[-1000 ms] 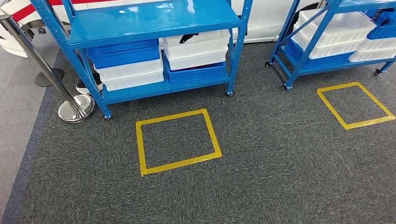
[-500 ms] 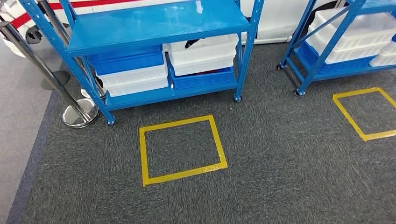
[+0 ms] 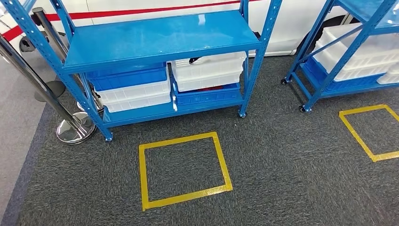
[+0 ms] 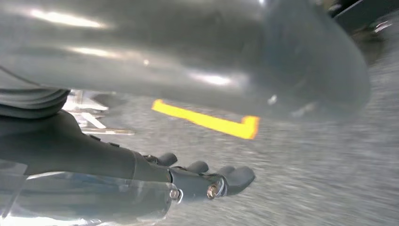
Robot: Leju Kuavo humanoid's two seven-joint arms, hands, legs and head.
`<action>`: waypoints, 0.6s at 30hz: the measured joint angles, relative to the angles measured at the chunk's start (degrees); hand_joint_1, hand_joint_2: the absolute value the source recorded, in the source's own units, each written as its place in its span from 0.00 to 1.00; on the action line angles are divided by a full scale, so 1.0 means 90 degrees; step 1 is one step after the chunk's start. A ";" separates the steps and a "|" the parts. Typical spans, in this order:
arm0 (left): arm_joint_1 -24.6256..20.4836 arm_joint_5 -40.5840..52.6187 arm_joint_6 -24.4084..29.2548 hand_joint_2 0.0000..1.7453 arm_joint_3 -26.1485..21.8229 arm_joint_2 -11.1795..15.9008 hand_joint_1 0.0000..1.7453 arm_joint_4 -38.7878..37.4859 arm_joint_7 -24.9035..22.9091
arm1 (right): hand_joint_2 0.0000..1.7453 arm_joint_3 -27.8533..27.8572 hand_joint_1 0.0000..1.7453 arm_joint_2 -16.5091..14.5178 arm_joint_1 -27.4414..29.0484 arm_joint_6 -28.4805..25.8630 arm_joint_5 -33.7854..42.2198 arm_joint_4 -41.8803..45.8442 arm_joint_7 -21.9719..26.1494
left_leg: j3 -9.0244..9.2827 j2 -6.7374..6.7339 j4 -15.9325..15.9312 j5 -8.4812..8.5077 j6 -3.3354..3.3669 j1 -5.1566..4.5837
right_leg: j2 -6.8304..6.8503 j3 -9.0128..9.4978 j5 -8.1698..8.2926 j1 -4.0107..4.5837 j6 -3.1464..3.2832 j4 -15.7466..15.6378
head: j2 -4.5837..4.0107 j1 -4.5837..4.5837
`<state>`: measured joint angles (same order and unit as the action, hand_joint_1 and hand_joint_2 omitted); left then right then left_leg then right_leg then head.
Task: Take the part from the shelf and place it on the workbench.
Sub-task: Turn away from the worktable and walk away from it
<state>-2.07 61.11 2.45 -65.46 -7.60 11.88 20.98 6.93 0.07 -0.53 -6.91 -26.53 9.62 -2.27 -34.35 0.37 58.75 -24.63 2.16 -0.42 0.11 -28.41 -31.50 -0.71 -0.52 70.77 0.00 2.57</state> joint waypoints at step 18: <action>-0.0027 0.0118 -0.0063 0.00 0.0076 0.0027 0.00 -0.0007 -0.0143 | 0.00 0.0415 0.00 -0.0028 0.0074 -0.0323 0.0326 -0.0010 -0.0395 | -0.0134 0.0028 0.1878 -0.1173 -0.0395 0.0079 | -0.0122 -0.0208 0.0385 -0.0011 0.0227 -0.1409 | 0.0000 0.0008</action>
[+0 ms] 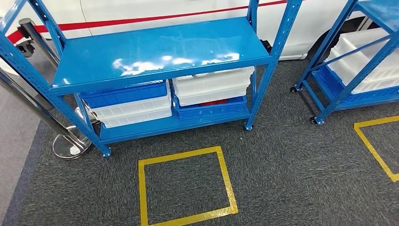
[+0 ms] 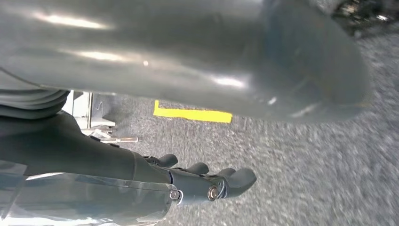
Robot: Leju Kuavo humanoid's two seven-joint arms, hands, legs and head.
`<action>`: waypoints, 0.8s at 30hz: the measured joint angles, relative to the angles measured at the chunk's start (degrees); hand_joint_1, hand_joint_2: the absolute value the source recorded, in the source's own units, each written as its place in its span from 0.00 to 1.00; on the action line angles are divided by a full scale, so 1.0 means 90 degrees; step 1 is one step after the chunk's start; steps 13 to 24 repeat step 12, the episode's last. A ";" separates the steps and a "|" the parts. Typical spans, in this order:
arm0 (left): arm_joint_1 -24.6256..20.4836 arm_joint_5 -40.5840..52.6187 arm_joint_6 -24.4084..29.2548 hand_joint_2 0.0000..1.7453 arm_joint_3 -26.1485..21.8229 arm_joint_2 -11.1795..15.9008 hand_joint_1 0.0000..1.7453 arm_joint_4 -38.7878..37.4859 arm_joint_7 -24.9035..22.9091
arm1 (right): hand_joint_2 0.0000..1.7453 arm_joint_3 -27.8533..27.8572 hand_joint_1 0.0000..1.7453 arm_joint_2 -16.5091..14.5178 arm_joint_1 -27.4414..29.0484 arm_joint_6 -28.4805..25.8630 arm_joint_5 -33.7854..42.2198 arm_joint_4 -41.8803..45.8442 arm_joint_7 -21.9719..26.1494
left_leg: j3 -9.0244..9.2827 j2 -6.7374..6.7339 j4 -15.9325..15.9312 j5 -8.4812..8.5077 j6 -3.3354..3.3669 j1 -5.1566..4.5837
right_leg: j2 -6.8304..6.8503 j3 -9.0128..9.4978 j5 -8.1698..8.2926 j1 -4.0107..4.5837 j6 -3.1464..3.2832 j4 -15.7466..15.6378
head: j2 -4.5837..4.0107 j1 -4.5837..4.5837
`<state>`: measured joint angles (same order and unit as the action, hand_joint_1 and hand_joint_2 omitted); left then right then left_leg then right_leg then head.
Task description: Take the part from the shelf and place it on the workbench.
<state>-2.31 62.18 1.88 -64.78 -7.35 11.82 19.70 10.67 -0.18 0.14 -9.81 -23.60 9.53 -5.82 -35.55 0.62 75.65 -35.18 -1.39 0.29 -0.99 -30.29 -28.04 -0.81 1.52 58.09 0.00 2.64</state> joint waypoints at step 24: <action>0.0051 0.0042 0.0066 0.00 0.0011 0.0002 0.00 -0.0009 -0.0047 | 0.00 0.0038 0.00 0.0004 -0.0069 0.0055 -0.0116 -0.0003 -0.0081 | -0.0115 -0.0044 -0.1687 0.1239 0.0264 0.0018 | -0.0003 0.0592 -0.0382 -0.0058 -0.0412 0.0817 | 0.0000 -0.0004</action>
